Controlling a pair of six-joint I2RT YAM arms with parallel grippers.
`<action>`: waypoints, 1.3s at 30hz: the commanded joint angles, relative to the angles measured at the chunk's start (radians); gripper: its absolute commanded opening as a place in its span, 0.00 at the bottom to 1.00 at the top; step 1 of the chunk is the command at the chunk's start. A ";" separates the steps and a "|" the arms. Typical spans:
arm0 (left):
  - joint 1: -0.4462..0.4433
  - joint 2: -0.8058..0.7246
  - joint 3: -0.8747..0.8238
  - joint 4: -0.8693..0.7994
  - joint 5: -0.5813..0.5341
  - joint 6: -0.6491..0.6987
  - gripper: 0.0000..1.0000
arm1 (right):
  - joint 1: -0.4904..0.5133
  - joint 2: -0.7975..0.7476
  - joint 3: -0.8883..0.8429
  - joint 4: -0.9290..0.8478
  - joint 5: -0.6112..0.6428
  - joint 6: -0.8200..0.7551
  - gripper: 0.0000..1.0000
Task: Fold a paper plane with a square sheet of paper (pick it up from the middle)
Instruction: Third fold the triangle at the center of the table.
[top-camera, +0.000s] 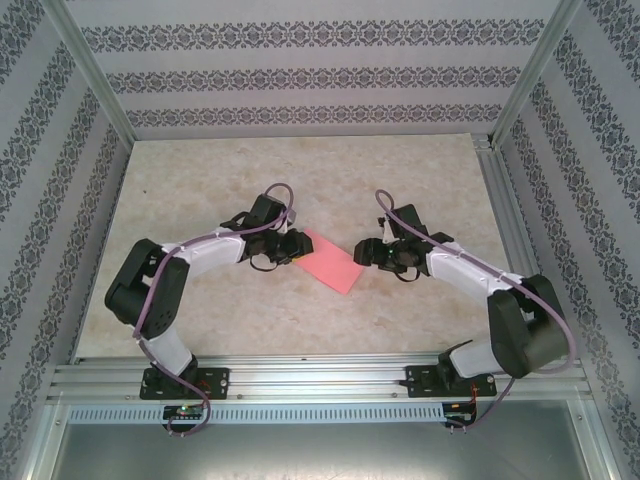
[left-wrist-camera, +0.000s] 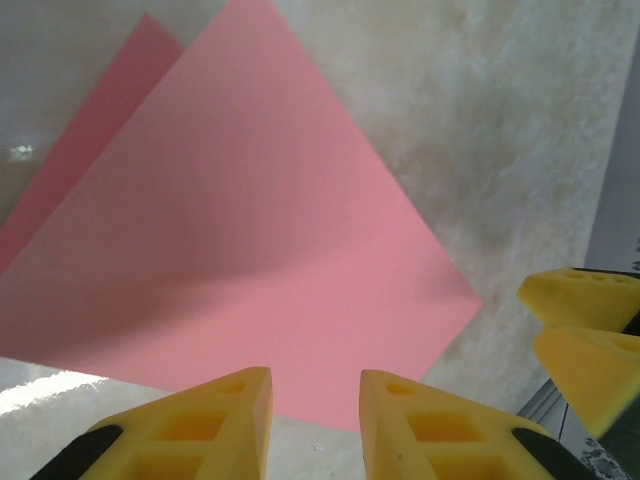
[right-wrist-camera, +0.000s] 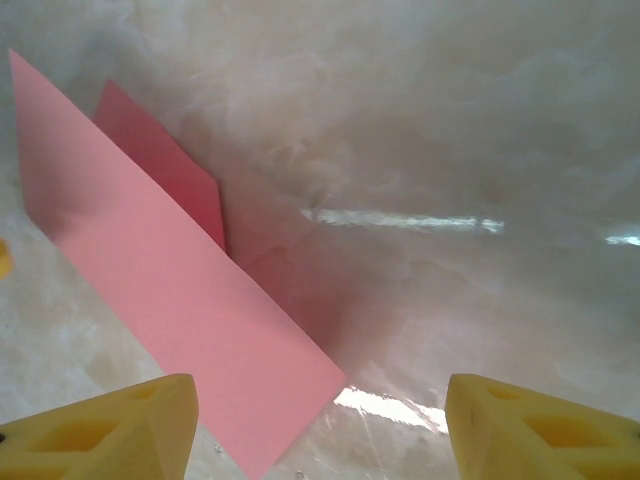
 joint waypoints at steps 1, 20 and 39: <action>-0.016 0.047 0.051 0.070 0.039 -0.009 0.30 | 0.001 0.052 0.000 0.100 -0.106 0.015 0.64; -0.049 0.122 0.109 0.069 0.039 -0.056 0.38 | 0.058 0.055 0.001 0.126 -0.170 0.005 0.51; -0.156 0.069 -0.004 0.302 -0.010 -0.311 0.69 | 0.091 -0.152 -0.203 0.298 -0.265 0.025 0.69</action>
